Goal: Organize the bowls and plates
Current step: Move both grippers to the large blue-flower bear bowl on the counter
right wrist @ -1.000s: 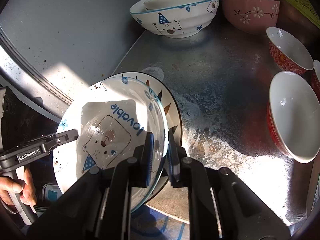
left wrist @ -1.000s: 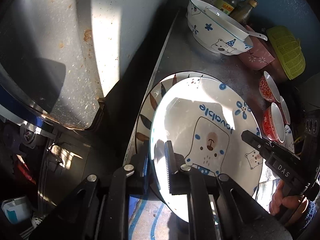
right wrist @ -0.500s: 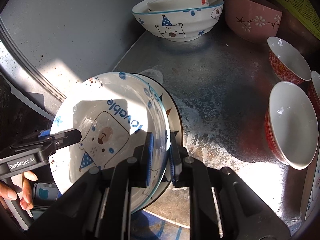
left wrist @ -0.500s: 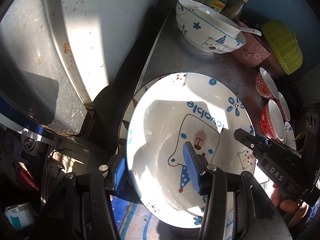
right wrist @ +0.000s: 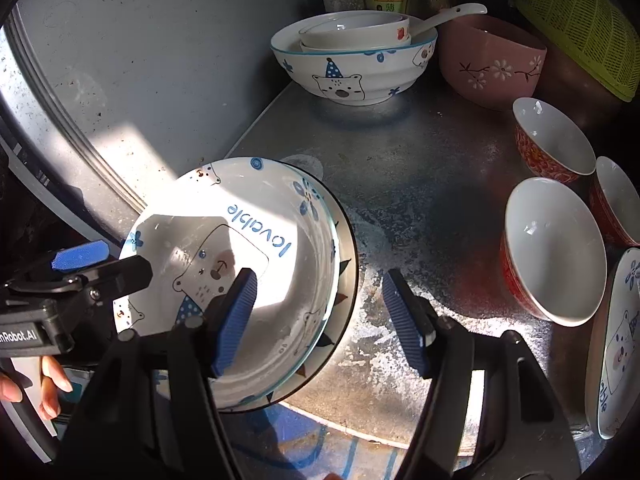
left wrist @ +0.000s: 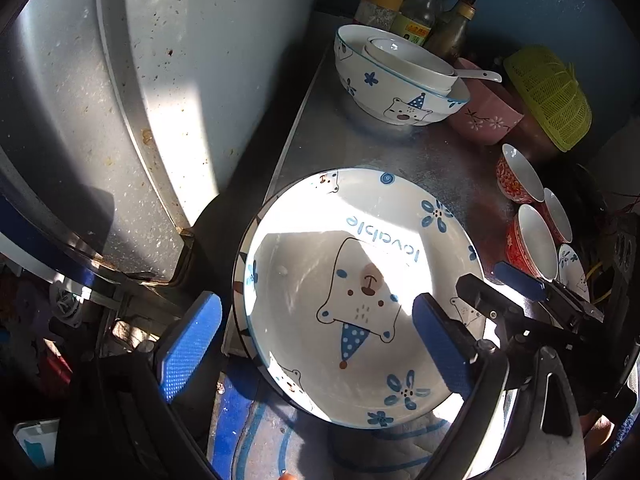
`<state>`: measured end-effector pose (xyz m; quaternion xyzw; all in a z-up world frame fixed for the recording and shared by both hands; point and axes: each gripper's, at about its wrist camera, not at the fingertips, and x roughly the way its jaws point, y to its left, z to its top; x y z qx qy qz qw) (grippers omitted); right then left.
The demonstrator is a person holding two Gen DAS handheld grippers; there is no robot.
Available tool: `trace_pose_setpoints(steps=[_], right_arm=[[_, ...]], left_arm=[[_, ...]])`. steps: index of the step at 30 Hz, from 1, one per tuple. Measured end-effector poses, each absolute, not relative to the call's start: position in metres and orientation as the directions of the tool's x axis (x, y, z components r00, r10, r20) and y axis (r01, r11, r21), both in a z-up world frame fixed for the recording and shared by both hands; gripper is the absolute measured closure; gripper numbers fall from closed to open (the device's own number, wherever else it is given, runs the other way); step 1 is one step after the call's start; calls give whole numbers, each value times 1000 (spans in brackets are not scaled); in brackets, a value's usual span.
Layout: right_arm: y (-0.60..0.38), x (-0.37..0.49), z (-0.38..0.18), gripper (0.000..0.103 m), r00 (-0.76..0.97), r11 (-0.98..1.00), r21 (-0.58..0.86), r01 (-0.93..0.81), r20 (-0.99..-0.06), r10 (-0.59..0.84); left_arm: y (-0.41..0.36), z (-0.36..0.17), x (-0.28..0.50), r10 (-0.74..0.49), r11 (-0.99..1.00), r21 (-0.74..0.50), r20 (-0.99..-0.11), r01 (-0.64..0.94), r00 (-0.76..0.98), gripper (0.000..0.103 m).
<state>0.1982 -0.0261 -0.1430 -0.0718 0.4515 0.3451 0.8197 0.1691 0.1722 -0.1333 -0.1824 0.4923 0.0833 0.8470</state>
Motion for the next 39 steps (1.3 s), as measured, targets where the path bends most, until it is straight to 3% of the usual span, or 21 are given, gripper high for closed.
trace_pose_setpoints(steps=[5,9,10,39], right_arm=[[-45,188,-134,26,351,757,232,-611,-778,522],[-61,181,-128,2,335,756,284,-589,-766,549],[-66,179,-127,0,329,754,299,-585,-762,558],[-244,139,-82,0,489,858,369,-358,-709,509]], left_arm=[[167,-129,161,-30,921,-218,-866,-323,500,0],[159,-123,156,-19,927,-204,-864,-316,503,0],[157,-121,155,-14,928,-199,-863,-314,505,0],[15,-84,157,-131,981,-187,-844,-56,520,0]])
